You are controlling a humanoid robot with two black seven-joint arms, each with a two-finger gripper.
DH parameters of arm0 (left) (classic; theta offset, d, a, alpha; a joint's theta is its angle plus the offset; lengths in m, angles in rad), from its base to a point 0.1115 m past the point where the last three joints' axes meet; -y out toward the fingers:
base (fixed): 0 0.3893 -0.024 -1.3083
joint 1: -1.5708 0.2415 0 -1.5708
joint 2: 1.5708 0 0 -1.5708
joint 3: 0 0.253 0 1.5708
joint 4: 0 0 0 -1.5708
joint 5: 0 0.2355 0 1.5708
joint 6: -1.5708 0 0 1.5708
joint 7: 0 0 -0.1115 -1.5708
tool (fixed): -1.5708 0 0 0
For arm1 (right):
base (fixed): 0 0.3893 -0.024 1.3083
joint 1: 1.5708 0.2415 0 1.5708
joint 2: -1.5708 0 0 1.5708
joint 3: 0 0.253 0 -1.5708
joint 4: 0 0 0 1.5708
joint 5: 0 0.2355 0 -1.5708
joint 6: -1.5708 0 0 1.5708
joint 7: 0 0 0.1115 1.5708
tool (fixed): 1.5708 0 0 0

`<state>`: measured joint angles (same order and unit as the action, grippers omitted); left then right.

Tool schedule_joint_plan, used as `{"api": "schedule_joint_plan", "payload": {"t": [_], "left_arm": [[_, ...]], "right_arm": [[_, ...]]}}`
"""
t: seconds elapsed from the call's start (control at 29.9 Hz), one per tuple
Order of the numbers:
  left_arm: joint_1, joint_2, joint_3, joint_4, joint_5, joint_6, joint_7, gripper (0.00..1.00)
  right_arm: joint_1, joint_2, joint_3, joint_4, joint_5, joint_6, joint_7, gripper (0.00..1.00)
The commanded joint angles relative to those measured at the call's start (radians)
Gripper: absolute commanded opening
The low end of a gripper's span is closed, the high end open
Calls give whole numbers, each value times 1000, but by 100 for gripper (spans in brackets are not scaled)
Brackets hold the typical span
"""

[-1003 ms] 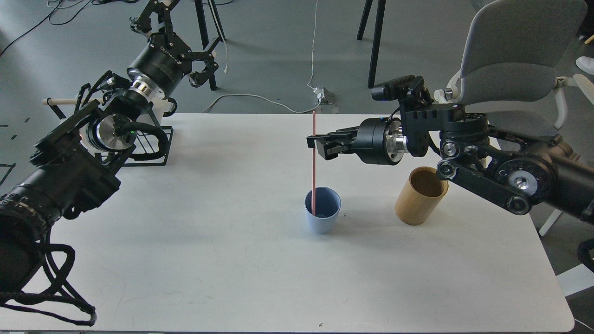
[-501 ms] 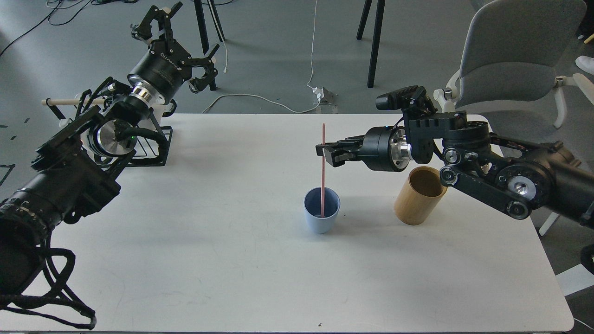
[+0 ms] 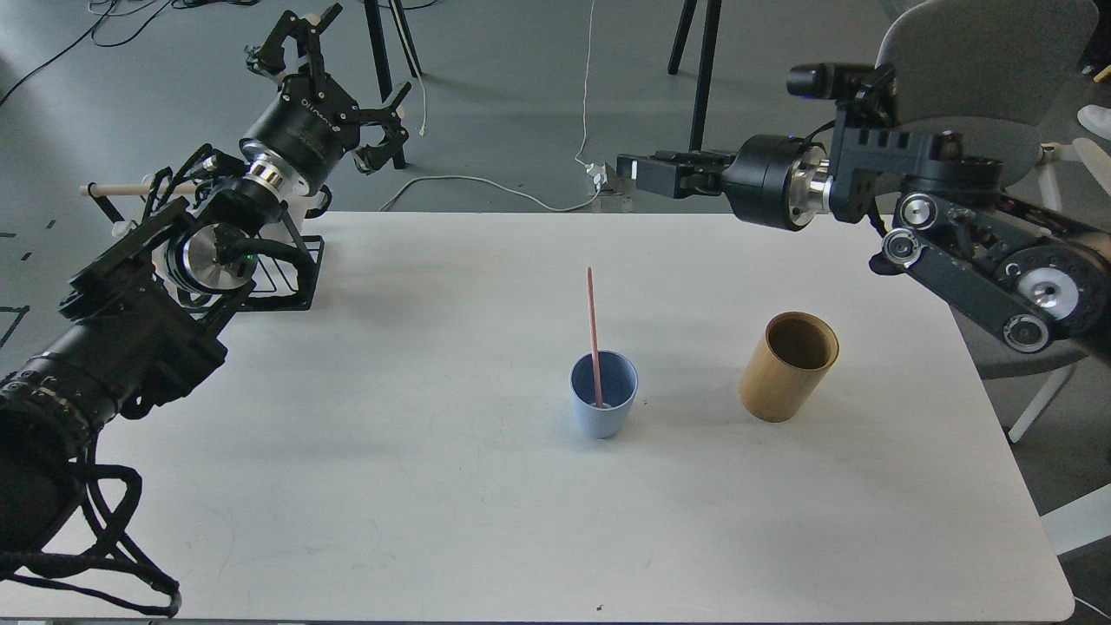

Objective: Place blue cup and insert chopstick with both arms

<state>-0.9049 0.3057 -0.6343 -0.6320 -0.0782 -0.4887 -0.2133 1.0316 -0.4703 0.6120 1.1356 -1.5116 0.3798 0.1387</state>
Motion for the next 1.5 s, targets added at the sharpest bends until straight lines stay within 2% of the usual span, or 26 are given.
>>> {"api": "schedule_joint_plan", "payload": {"t": [0.0, 0.13, 0.3, 0.43, 0.7, 1.07, 1.3, 1.47], "left_arm": [[0, -5, -1, 3, -2, 0, 0, 99], [-2, -5, 11, 12, 3, 0, 0, 99], [-8, -20, -1, 78, -3, 0, -1, 99], [-9, -30, -41, 87, -21, 0, -17, 99], [-12, -33, -58, 130, -25, 0, -25, 99], [-37, -34, -67, 130, -26, 0, -37, 99], [-37, -31, -65, 130, -26, 0, -38, 99], [-43, -28, -67, 129, -26, 0, -38, 99]], "right_arm": [[-12, -10, 84, -62, 144, -1, 1, 100], [-22, -53, 103, -134, 460, 2, 10, 100], [-94, -67, 106, -238, 888, 8, 51, 100], [-142, -91, 109, -296, 1176, 4, 55, 100], [-162, -76, 115, -453, 1556, 11, 62, 100], [-166, 12, 299, -573, 1613, 36, 53, 100], [-165, 13, 301, -570, 1613, 39, 58, 100], [-166, 15, 285, -559, 1611, 88, 58, 100]]}}
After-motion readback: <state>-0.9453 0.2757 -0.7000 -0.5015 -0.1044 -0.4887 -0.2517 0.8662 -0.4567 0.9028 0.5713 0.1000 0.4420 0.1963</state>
